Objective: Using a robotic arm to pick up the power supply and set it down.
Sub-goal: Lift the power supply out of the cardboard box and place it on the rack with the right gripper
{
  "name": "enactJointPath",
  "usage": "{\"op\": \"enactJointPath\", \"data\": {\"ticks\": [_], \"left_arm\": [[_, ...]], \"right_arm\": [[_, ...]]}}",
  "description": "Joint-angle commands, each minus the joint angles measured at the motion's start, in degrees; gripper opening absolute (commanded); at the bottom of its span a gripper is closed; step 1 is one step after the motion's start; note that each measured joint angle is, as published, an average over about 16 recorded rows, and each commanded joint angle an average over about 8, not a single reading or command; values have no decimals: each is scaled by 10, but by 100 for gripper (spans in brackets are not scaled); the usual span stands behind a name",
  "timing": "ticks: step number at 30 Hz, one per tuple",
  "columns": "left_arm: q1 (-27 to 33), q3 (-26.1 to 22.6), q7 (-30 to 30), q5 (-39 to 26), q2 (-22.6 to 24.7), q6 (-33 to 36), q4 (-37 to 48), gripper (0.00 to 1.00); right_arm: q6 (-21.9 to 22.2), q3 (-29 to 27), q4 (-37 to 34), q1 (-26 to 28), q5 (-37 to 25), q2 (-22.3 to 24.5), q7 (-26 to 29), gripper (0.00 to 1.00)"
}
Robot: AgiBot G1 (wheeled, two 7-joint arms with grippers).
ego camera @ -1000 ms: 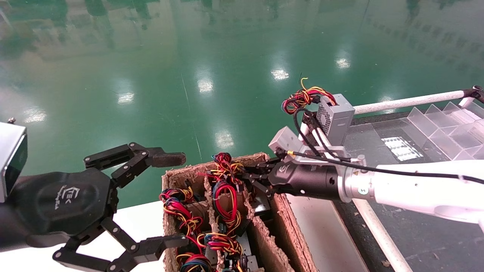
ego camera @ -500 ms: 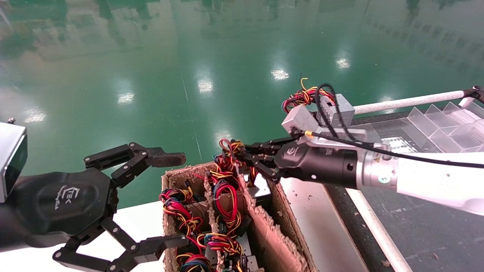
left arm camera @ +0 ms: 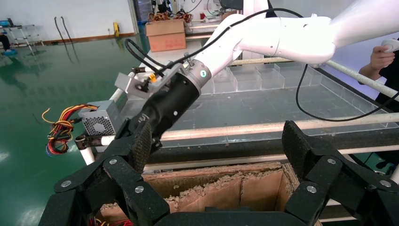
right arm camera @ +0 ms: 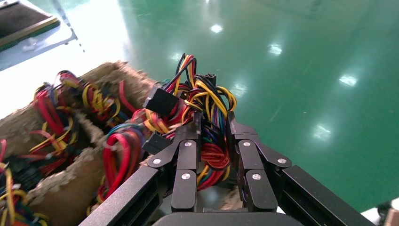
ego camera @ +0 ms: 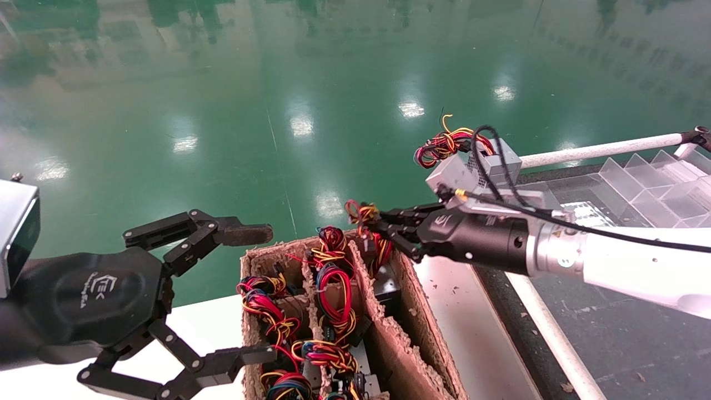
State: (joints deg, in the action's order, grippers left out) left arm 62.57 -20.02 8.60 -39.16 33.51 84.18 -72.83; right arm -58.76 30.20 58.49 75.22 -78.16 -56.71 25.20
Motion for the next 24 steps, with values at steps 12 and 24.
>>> {"op": "enactJointPath", "data": {"ticks": [12,24], "left_arm": [[0,0,0,0,0,0,0,100],[0,0,0,0,0,0,0,100]], "right_arm": [[-9,-34,40,1,46,37,15,0],[-5,-82,76,13,96,70,4,0]]}}
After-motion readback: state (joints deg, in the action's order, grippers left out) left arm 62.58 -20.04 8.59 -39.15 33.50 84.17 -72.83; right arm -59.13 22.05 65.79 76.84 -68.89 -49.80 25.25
